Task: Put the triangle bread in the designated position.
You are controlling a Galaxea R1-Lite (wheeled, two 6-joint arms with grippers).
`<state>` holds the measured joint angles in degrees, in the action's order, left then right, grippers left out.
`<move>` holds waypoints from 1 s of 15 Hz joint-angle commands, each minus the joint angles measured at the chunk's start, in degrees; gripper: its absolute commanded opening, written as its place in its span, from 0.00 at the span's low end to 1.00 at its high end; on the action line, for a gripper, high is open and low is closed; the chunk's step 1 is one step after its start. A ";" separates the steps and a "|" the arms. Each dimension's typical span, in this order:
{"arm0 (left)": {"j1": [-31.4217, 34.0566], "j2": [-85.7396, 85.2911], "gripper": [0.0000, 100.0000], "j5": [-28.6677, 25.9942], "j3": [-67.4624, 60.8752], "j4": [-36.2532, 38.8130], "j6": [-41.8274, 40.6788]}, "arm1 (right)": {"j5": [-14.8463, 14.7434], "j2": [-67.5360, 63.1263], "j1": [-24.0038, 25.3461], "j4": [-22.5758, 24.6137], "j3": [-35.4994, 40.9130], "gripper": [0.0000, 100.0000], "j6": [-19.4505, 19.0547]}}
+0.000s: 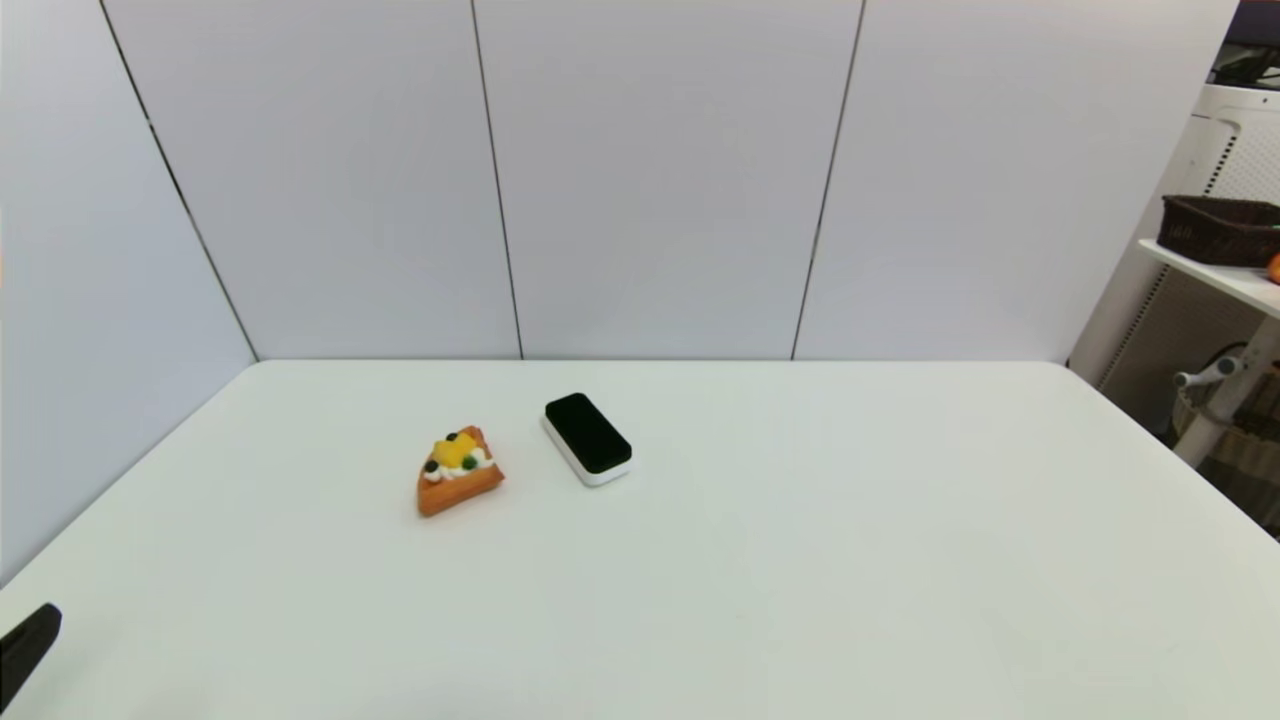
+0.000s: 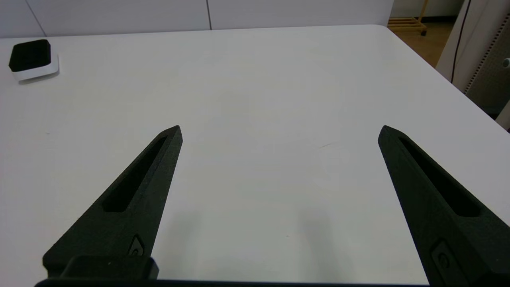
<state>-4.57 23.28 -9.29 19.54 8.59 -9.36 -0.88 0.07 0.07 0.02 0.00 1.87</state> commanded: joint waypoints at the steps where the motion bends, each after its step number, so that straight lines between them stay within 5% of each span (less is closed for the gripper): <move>1: 2.37 -9.57 1.00 0.06 -8.03 0.28 0.57 | 0.00 -0.07 0.01 0.06 0.00 1.00 -0.02; 7: 4.13 -21.61 1.00 1.64 -19.28 0.46 1.80 | 0.00 -0.07 0.01 -0.02 0.00 1.00 -0.02; 15: 4.13 -23.28 1.00 6.48 -19.54 -8.77 6.55 | 0.00 -0.07 0.01 -0.02 0.00 1.00 -0.02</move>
<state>-0.44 0.10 -2.84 0.11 -0.07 -3.52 -0.88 0.07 0.07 0.05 0.00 1.90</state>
